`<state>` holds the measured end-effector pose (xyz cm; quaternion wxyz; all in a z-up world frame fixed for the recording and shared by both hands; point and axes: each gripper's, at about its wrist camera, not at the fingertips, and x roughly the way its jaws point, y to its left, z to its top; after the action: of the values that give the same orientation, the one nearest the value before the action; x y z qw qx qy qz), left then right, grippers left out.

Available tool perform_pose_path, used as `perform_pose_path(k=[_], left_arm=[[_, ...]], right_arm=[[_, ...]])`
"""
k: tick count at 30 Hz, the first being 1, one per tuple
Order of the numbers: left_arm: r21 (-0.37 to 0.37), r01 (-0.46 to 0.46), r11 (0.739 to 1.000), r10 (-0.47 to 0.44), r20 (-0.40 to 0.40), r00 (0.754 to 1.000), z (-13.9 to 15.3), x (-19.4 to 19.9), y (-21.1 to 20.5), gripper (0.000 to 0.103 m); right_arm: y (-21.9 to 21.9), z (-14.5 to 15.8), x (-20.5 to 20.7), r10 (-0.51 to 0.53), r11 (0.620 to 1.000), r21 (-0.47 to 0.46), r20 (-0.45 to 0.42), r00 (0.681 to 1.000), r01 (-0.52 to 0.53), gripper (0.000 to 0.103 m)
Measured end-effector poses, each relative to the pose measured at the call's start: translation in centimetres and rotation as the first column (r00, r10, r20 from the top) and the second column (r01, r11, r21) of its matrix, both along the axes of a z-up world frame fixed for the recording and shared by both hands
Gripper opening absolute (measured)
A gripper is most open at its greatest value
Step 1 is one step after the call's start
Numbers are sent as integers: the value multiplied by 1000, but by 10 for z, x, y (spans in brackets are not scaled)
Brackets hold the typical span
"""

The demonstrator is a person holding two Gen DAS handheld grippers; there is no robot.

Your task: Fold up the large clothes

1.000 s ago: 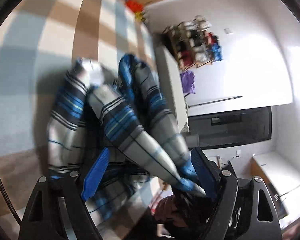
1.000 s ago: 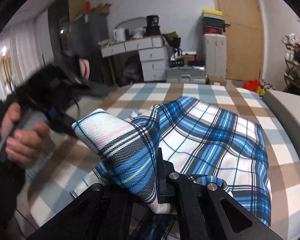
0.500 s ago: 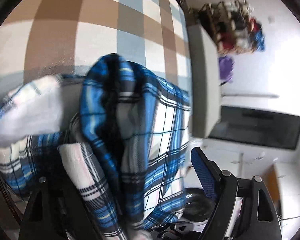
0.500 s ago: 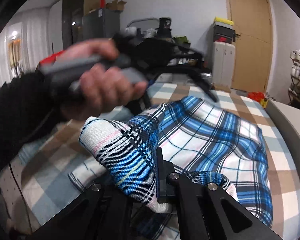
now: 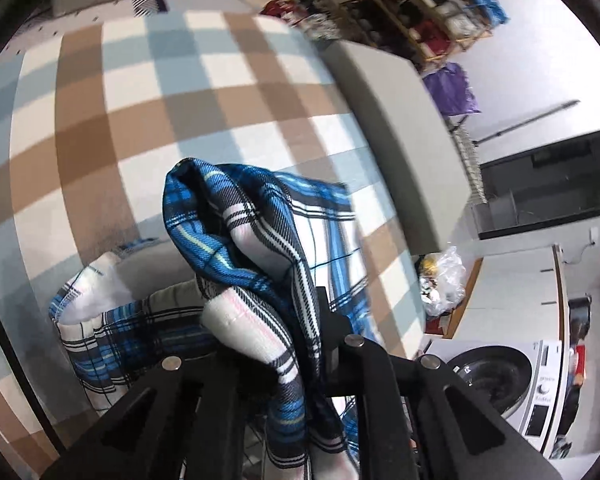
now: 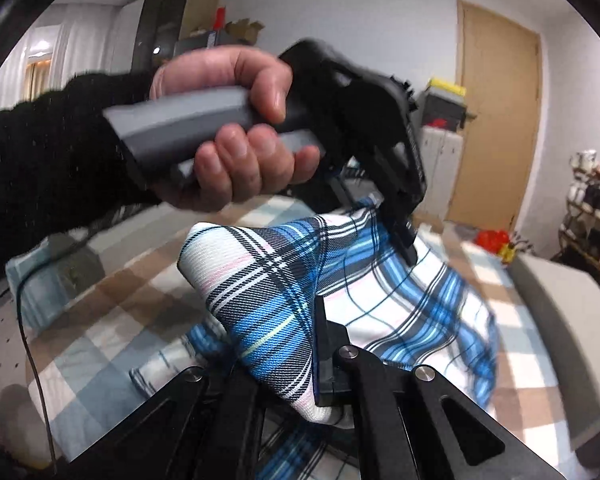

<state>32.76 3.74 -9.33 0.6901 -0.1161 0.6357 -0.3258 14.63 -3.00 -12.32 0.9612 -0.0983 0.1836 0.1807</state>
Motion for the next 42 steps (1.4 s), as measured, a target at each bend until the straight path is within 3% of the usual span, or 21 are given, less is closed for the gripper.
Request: perform_pose_path(k=[6,9,13,20,26,31,34,37,42], left_arm=[[-27,35,999,-33,71,997,17,0,-1,6],[-12,35,999,-33,97,995,14,-6,16,6],[21,-16,1000,14,75,997,-3,-6,51,6],[88,-126,988,122,53,991,-27,-15,117,6],[152,-180,972,179,19,984,-65,-33,156,7],[129,-229,965,229,13,973,-82,-46,175,16],[134,-261,956,259,33,965,-82,-48,182,31],[172,-292,941,283,75,956,-68,-52,186,31],[221,-347,911,310,186,932,-40,-71,191,32]], right_arm=[[19,29,-23,17,999,-49,86,996,-13,2],[40,29,-22,63,996,-73,92,994,-57,2],[78,13,-9,126,987,-108,44,991,-121,2],[138,-17,14,222,970,-80,-93,971,-229,2],[170,-52,26,291,946,-57,-284,913,-320,3],[173,-80,44,296,943,14,-489,820,-332,5],[168,-79,44,304,939,14,-502,810,-343,7],[165,-75,40,313,934,13,-507,803,-356,9],[154,-84,42,360,928,139,-571,738,-346,18]])
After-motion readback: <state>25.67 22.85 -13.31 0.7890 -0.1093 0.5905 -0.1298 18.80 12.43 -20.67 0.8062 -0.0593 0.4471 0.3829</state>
